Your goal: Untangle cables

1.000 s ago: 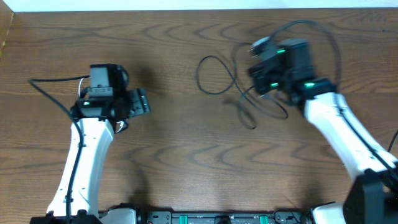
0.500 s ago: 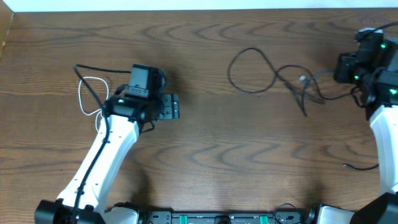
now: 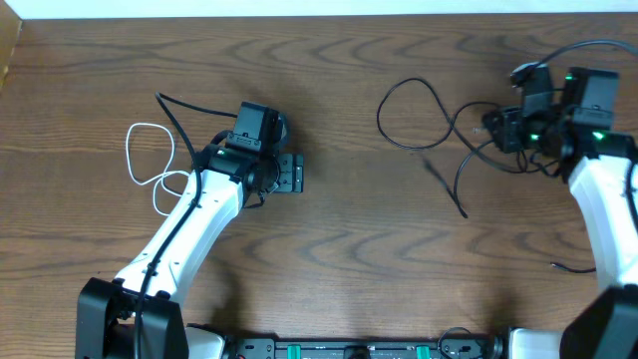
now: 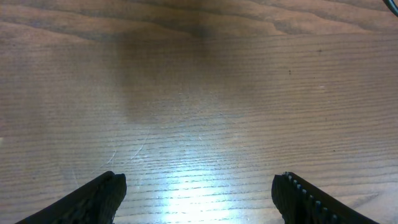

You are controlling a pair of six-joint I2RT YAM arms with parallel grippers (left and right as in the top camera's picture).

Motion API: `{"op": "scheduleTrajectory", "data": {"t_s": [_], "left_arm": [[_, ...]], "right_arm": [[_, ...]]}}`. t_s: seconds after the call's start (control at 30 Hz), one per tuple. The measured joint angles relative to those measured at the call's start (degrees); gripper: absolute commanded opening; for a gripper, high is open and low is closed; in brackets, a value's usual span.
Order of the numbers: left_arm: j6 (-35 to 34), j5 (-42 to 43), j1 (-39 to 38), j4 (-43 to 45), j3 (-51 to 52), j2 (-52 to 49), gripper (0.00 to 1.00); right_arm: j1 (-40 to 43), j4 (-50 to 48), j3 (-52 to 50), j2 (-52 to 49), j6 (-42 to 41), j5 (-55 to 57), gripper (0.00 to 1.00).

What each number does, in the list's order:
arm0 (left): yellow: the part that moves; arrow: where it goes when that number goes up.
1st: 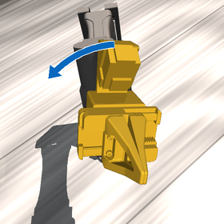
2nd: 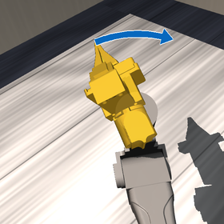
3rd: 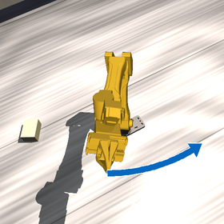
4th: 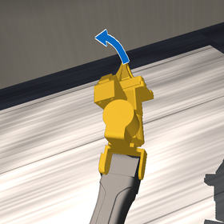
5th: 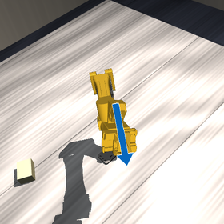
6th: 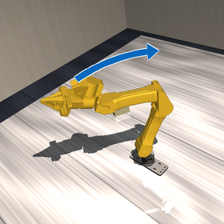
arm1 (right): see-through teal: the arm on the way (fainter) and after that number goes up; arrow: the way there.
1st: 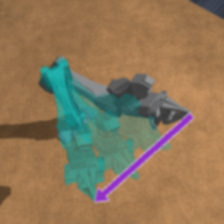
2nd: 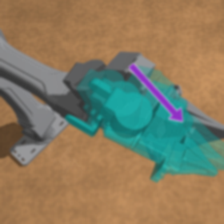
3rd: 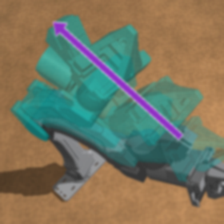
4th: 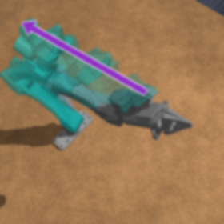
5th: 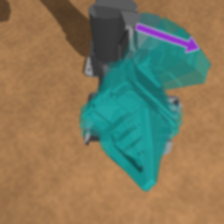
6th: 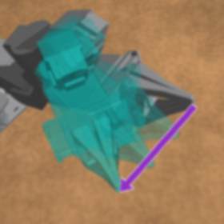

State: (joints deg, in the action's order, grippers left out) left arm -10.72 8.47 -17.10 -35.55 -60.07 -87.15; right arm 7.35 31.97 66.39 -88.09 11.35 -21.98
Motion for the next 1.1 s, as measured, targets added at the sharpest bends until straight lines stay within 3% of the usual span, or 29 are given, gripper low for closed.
{"op": "scheduleTrajectory", "data": {"t_s": [0.27, 0.67, 0.73, 0.77, 0.8, 0.83, 0.87, 1.1], "left_arm": [[0.0, 0.04, 0.0, 0.0, 0.0, 0.0, 0.8], [-0.02, 0.07, 0.0, 0.0, 0.0, 0.0, 0.8], [-0.02, 0.04, 0.0, 0.0, 0.0, 0.0, 0.8], [0.0, 0.07, 0.0, 0.0, 0.0, 0.0, 0.8], [0.0, 0.07, 0.0, 0.0, 0.0, 0.02, 0.8], [0.0, 0.07, 0.0, 0.0, 0.0, 0.0, 0.8], [0.0, 0.07, 0.0, 0.0, 0.0, 0.0, 0.8], [-0.02, 0.07, 0.0, 0.0, 0.0, 0.0, 0.8]], "right_arm": [[-2.73, -0.33, 0.0, -10.05, 1.25, -0.15, 0.64], [-2.93, -1.16, 0.0, -22.16, 2.6, -0.13, 0.64], [-3.02, -1.75, 0.33, -22.69, 2.86, -0.44, 0.55], [-3.13, -1.86, 0.42, -22.97, 2.91, -0.48, 0.43], [-3.23, -2.19, 0.61, -23.41, 3.45, -0.66, 0.2], [-3.3, -2.27, 0.81, -23.69, 3.15, -0.63, 0.06], [-3.37, -2.45, 1.03, -24.06, 3.37, -0.81, 0.01], [-3.96, -3.06, 1.27, -25.2, 3.3, -1.97, 0.01]]}}
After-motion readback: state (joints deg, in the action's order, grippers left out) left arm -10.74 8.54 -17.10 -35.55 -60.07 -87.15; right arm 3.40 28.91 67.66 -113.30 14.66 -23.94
